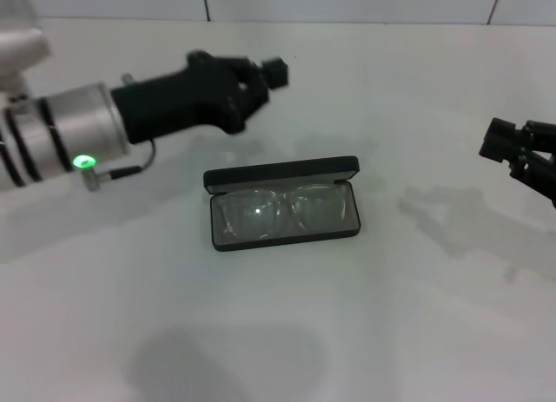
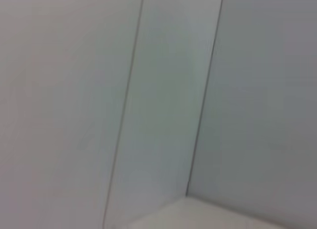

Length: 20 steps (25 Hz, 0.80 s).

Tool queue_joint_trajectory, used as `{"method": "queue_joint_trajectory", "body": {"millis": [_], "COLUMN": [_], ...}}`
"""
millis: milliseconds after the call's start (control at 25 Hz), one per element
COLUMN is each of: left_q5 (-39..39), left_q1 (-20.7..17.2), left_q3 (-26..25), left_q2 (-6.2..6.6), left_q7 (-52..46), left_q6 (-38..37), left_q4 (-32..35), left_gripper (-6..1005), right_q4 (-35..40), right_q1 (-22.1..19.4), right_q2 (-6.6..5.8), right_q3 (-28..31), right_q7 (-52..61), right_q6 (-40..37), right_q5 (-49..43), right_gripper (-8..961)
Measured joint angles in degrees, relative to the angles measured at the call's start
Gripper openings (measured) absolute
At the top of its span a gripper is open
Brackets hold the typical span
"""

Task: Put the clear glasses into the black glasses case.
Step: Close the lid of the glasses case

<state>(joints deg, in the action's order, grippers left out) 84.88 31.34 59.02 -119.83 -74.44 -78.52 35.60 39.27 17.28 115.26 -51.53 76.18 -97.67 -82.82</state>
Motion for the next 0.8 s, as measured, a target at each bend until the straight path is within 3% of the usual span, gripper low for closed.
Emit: {"method": "queue_joint_trajectory", "body": {"millis": [280,800], "left_q5": [-5.58,-6.63], "left_q1": [1.82,1.89], "left_q3": [11.92,13.49], "left_q2": [-0.32,-0.42], "left_q7": [1.26,0.83], "left_q6": [10.37,14.07], "left_q4": [-4.36,-9.55], "left_gripper": [62,70], "right_q4": [-2.06,-4.1], "right_q1": [0.56,2.57], "right_q2": [-0.03,0.13], "right_q3": [-0.23,-0.57], "right_q7": [-0.21,-0.79], "right_q6": [0.04,0.67], "right_q5": [-0.16,-0.15], "right_gripper": [196,195]}}
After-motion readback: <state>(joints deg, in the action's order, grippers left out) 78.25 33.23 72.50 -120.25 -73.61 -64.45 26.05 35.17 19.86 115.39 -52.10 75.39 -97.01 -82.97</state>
